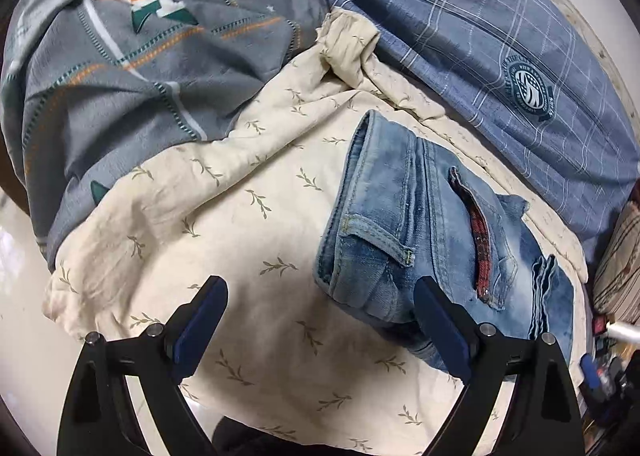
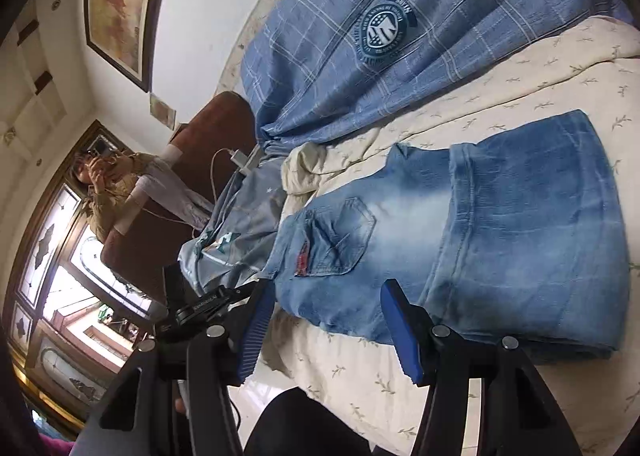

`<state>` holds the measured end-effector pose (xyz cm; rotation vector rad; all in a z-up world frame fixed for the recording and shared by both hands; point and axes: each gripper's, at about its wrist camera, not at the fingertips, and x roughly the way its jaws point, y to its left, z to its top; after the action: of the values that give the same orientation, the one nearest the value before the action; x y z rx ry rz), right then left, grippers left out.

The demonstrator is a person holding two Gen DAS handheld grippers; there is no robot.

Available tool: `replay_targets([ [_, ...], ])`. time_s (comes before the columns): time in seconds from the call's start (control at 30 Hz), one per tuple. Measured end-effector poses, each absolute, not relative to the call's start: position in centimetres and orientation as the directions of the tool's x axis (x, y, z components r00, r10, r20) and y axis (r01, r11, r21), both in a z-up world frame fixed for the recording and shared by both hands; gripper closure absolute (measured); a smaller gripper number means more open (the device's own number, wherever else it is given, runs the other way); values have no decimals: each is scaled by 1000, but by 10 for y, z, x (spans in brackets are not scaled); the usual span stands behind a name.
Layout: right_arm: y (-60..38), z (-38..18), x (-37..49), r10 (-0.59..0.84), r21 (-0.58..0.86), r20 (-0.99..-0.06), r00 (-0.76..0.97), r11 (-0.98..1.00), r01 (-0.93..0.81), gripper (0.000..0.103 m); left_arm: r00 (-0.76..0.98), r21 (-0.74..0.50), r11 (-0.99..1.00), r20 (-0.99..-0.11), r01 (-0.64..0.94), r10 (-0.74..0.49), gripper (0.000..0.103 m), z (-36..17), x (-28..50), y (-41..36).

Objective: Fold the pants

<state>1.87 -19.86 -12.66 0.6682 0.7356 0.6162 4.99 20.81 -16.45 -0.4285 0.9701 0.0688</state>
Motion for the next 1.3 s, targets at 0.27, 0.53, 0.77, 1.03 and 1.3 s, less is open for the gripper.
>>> replay_targets([
  [0.27,-173,-129,27,699,691,-428,573,662,-292,44,523,-402,872,-825,-280,-213,9,-173,44,205],
  [0.53,-157,-134,31,689,668,-458,561,684,-294,44,475,-447,827,-841,-340,-259,9,-184,67,197],
  [0.77,-173,-135,32,692,713,-428,581,654,-253,44,438,-549,745,-816,-380,-378,19,-199,89,188],
  [1.03,-178,-134,33,680,709,-438,588,664,-239,44,451,-605,683,-785,-410,-425,20,-204,72,188],
  [1.3,-181,-137,33,666,706,-448,597,673,-222,44,452,-636,645,-766,-423,-458,21,-209,81,181],
])
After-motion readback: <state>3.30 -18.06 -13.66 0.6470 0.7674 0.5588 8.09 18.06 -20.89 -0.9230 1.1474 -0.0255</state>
